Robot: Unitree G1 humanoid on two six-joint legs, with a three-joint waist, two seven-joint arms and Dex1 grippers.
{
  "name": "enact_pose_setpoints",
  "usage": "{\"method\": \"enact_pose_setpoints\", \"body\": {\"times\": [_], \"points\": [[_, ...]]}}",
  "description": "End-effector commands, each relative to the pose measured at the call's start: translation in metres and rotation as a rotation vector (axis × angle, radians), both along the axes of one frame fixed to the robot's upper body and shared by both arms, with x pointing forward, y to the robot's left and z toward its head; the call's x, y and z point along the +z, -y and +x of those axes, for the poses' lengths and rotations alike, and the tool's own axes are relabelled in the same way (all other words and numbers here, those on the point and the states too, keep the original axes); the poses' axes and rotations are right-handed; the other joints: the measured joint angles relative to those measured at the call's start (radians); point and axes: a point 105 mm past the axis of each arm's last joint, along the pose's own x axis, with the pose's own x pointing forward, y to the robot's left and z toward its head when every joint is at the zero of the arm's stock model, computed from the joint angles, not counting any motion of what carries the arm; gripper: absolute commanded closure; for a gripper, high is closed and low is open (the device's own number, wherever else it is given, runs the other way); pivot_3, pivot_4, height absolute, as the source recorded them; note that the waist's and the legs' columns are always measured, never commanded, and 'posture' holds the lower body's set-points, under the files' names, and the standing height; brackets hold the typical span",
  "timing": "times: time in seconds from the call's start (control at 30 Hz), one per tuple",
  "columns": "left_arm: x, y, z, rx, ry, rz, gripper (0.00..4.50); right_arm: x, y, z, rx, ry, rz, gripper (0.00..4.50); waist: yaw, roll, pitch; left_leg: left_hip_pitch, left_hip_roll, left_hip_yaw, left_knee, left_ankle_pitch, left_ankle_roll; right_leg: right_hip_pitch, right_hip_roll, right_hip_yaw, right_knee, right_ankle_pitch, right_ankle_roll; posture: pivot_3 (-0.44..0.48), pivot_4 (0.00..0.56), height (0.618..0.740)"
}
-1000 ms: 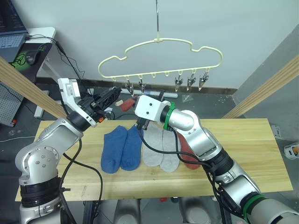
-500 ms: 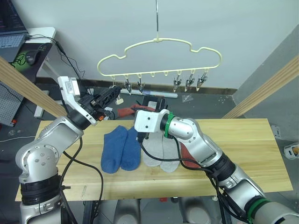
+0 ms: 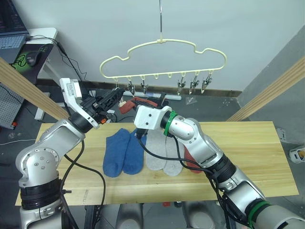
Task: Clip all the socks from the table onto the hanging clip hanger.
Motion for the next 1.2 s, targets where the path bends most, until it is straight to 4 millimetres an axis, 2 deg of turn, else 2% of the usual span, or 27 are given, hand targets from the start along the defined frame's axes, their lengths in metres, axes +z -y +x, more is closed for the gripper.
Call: {"method": "enact_pose_setpoints", "body": {"times": [0.03, 0.23, 0.43, 0.8, 1.13, 1.2], "points": [[0.008, -0.003, -0.006, 0.005, 0.032, 0.005, 4.14, 0.020, -0.001, -0.005, 0.015, 0.066, 0.065, 4.50, 0.000, 0.000, 0.000, 0.000, 0.000, 0.000, 0.000, 0.000, 0.000, 0.000, 0.000, 0.000, 0.000, 0.000, 0.000, -0.084, 0.322, 0.735], [0.007, -0.003, -0.006, 0.005, 0.030, 0.003, 4.14, 0.015, 0.001, -0.005, 0.009, 0.059, 0.069, 4.50, 0.000, 0.000, 0.000, 0.000, 0.000, 0.000, 0.000, 0.000, 0.000, 0.000, 0.000, 0.000, 0.000, 0.000, 0.000, -0.085, 0.324, 0.735], [0.007, -0.001, -0.006, 0.004, 0.027, -0.009, 4.14, 0.007, -0.003, -0.005, 0.009, -0.035, 0.104, 4.50, 0.000, 0.000, 0.000, 0.000, 0.000, 0.000, 0.000, 0.000, 0.000, 0.000, 0.000, 0.000, 0.000, 0.000, 0.000, -0.085, 0.324, 0.735], [0.004, -0.002, -0.008, 0.014, 0.017, -0.006, 4.14, 0.016, -0.007, -0.005, 0.004, -0.142, 0.225, 4.50, 0.000, -0.001, 0.000, 0.000, 0.000, 0.000, 0.000, 0.000, 0.000, 0.000, 0.000, 0.000, 0.000, 0.000, 0.000, -0.080, 0.322, 0.735], [0.005, -0.002, -0.008, 0.032, 0.018, -0.016, 4.14, 0.014, -0.013, -0.012, 0.035, -0.167, 0.217, 4.50, 0.000, -0.001, 0.000, 0.000, 0.000, 0.000, 0.000, 0.000, 0.000, 0.000, 0.000, 0.000, 0.000, 0.000, 0.000, -0.074, 0.323, 0.735], [0.004, -0.004, -0.007, 0.041, 0.012, -0.017, 3.41, 0.014, -0.015, -0.013, 0.043, -0.168, 0.213, 4.50, 0.000, -0.001, 0.000, 0.000, 0.000, 0.000, 0.000, 0.000, 0.000, 0.000, 0.000, 0.000, 0.000, 0.000, 0.000, -0.073, 0.321, 0.735]]}}
